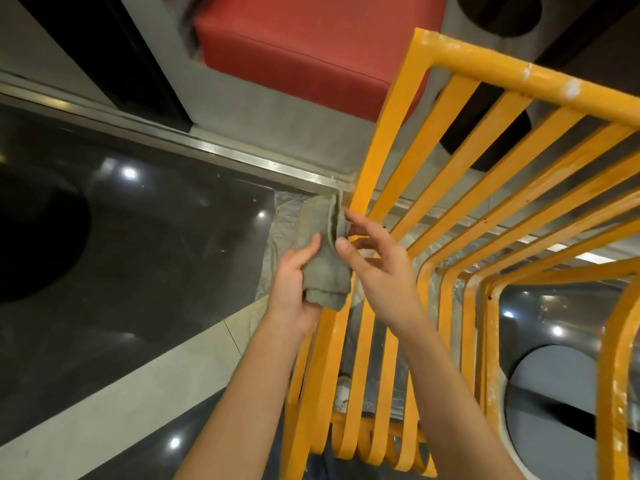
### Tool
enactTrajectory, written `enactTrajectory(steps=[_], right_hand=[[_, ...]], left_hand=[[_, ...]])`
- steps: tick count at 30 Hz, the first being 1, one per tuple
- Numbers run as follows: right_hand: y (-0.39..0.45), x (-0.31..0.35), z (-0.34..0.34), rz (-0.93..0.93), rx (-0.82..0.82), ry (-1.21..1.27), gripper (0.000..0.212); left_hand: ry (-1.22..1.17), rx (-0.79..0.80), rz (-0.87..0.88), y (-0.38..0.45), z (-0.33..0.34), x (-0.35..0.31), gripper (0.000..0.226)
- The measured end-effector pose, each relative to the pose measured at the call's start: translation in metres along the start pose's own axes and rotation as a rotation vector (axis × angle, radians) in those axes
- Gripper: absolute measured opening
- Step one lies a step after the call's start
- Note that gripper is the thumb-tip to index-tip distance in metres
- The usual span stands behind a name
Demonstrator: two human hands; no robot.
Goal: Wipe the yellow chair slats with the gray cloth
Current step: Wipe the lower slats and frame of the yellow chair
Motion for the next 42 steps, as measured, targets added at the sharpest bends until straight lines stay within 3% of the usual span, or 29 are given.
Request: enactTrajectory(steps=[4, 7, 11, 13, 18, 21, 24, 26, 30, 34, 39, 42], right_hand=[[0.019, -0.021, -0.018, 0.056, -0.227, -0.109, 0.042], [0.033, -0.034, -0.002, 0.100, -0.185, -0.185, 0.057], [0.042, -0.031, 0.010, 0.027, -0.275, -0.273, 0.046], [0.045, -0.030, 0.007, -0.005, -0.322, -0.309, 0.041], [0.045, -0.032, 0.008, -0.021, -0.333, -0.339, 0.042], [0.044, -0.037, 0.009, -0.055, -0.380, -0.391, 0.038], [0.045, -0.035, 0.009, -0.065, -0.392, -0.415, 0.040], [0.045, -0.034, 0.009, -0.068, -0.358, -0.416, 0.041], [0.045, -0.036, 0.009, -0.041, -0.348, -0.420, 0.036], [0.042, -0.034, 0.011, -0.073, -0.358, -0.404, 0.033], [0.043, -0.032, 0.009, -0.088, -0.372, -0.438, 0.026], [0.041, -0.033, 0.010, -0.077, -0.387, -0.448, 0.026]], left_hand=[[-0.016, -0.163, 0.236, 0.037, 0.039, -0.062, 0.034], [0.223, -0.134, 0.500, 0.050, 0.104, -0.096, 0.057], [0.538, 0.251, 0.789, 0.031, 0.179, -0.090, 0.050], [0.588, 0.317, 0.842, 0.026, 0.172, -0.078, 0.051], [0.705, 0.263, 0.613, 0.058, 0.071, -0.011, 0.057], [0.654, 0.272, 0.604, 0.057, 0.091, -0.025, 0.048], [0.615, 0.286, 0.717, 0.046, 0.122, -0.048, 0.045], [0.597, 0.279, 0.699, 0.056, 0.107, -0.035, 0.043], [0.566, 0.136, 0.351, 0.089, 0.051, 0.007, 0.027], [0.620, 0.040, 0.164, 0.111, 0.060, 0.009, 0.023], [0.373, 0.180, 0.248, 0.081, 0.074, -0.009, 0.031], [0.400, 0.192, 0.275, 0.078, 0.052, 0.004, 0.039]])
Point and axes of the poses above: each hand's wrist, its own y-axis towards the middle knuckle, its own z-axis out of the palm, x = y × z, the point moved 6 cm from there along y, towards the middle knuckle, and after that the axes turned 15 degrees about -x, right-handed, at the moved point
